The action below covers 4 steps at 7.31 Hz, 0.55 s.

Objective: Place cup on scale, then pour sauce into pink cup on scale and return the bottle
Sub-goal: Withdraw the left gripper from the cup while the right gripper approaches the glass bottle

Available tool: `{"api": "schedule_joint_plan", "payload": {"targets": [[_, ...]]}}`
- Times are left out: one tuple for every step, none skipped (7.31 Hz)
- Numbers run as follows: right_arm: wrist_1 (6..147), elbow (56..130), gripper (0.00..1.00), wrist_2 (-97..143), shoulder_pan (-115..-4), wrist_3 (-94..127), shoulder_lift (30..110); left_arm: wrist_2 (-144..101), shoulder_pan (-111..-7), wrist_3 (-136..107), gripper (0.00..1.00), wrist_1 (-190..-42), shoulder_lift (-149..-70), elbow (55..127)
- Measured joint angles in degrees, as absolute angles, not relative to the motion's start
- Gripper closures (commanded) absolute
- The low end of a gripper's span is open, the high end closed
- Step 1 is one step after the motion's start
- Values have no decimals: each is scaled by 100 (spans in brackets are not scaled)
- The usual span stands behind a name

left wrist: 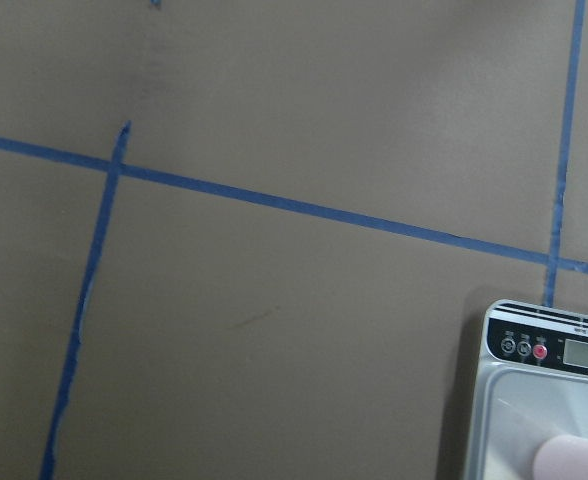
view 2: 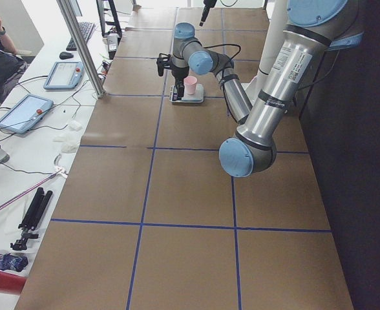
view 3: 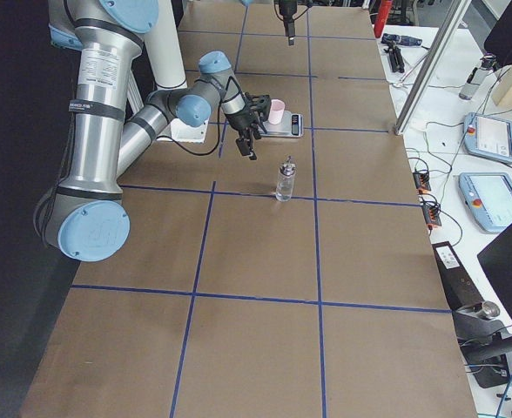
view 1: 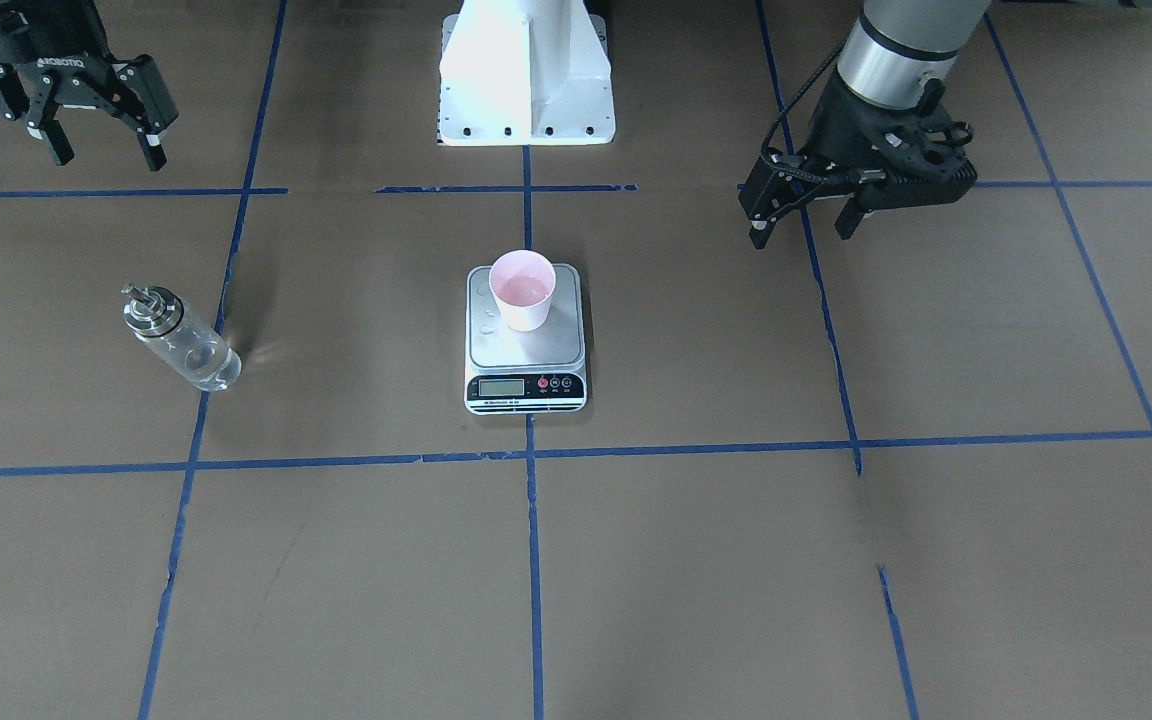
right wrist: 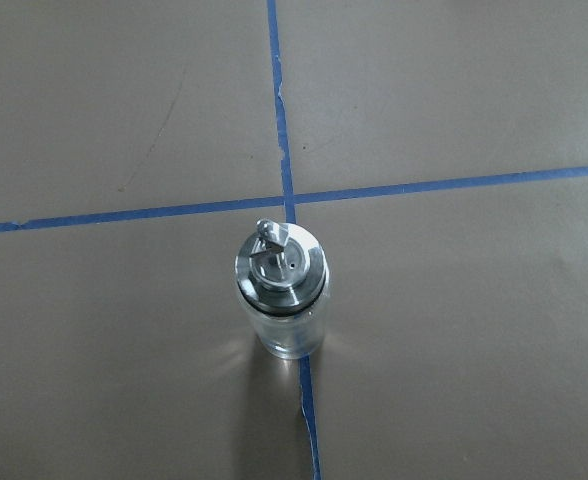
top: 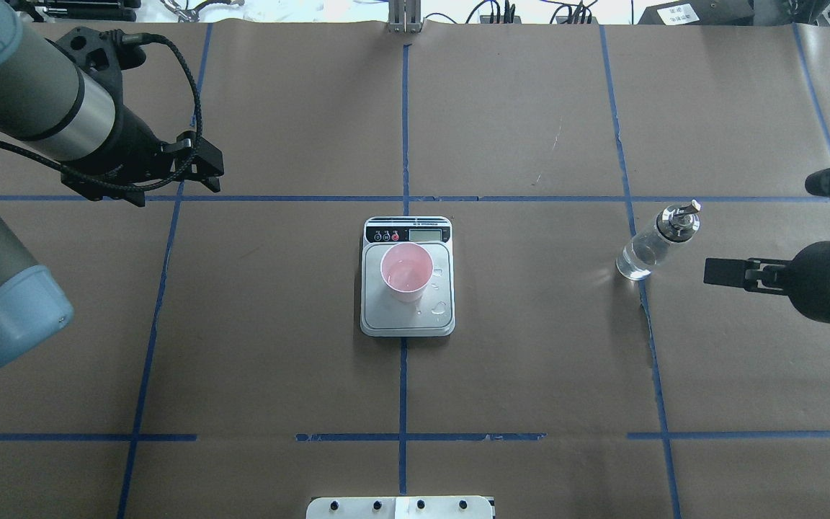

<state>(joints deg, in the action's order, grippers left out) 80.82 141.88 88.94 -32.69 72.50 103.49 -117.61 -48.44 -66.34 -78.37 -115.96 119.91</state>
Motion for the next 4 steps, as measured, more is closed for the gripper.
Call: {"api": "schedule_joint_plan", "payload": {"targets": [[7280,14005,0,8295,-2888,7384,10723,-11758,-4862,-6477,0,-7843,-11489,12016],[6568,13694,0,7815,-2636,7425,10903,-11760,-4926,-6115,0,-7851,-11313,12065],[5975,13345,0,7349,-2395,7423,10970,-11769,-5084,-5632,0,-7855,-11112,12114],[5531,13037,0,6832,-2116,7405,10993,-11777,-5284,-5135,0,-7863,-10903,12143]]}}
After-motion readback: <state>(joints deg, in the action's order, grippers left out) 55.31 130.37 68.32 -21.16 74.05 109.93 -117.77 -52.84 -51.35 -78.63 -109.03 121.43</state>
